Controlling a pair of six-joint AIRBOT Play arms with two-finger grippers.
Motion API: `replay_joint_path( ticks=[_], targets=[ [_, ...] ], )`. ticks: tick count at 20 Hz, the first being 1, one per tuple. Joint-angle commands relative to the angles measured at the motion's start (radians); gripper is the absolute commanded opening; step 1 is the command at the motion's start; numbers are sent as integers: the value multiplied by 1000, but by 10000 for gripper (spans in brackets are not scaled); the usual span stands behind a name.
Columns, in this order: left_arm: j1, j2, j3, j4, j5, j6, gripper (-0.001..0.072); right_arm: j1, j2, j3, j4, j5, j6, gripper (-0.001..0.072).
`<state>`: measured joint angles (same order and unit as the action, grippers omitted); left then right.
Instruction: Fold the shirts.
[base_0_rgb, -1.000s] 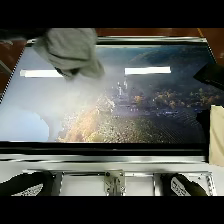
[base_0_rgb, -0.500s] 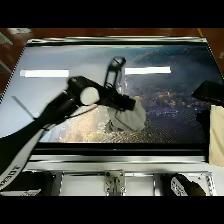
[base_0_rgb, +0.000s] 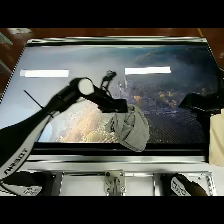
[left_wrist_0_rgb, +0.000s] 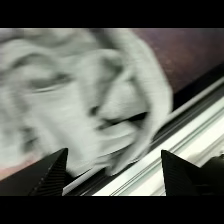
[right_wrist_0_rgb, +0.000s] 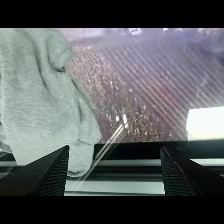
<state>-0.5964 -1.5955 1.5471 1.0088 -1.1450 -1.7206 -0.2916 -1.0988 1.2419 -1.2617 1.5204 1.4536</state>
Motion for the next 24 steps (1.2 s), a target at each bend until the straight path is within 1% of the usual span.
replay_joint_path(
  ticks=[1, 2, 4, 6, 8, 9, 12, 16, 18, 21, 22, 23, 24],
  targets=[
    [189, 77, -77, 43, -184, 44, 707, 0, -80, -10, 4, 31, -24, 690],
    [224, 102, -150, 24, -178, 41, 707, 0, -104, -14, 19, 35, -27, 690],
    [245, 131, -310, -25, -106, 41, 707, 0, -136, -37, 75, 35, -39, 690],
    [230, 127, -441, -114, 5, 49, 707, 0, -155, -74, 126, 27, -50, 690],
    [200, 114, -524, -193, 121, 75, 706, 0, -166, -110, 144, 11, -50, 689],
    [181, 101, -545, -206, 158, 76, 706, 0, -167, -126, 152, 1, -50, 689],
    [137, 35, -549, -222, 193, 82, 706, 0, -168, -154, 170, -11, -52, 690],
    [102, -17, -549, -317, 315, 90, 706, 1, -168, -160, 196, -2, -53, 690],
    [91, -23, -549, -322, 360, 90, 706, 1, -168, -160, 211, 2, -53, 690],
    [89, -39, -549, -350, 380, 90, 704, 45, -168, -160, 155, -2, -53, 690],
    [89, -48, -549, -365, 383, 90, 690, 73, -168, -161, 141, -7, -54, 691],
    [86, -56, -549, -382, 383, 90, 593, 106, -168, -169, 135, -21, -57, 691],
    [85, -59, -549, -381, 383, 89, 537, 136, -168, -184, 133, -37, -57, 690]
  ],
)
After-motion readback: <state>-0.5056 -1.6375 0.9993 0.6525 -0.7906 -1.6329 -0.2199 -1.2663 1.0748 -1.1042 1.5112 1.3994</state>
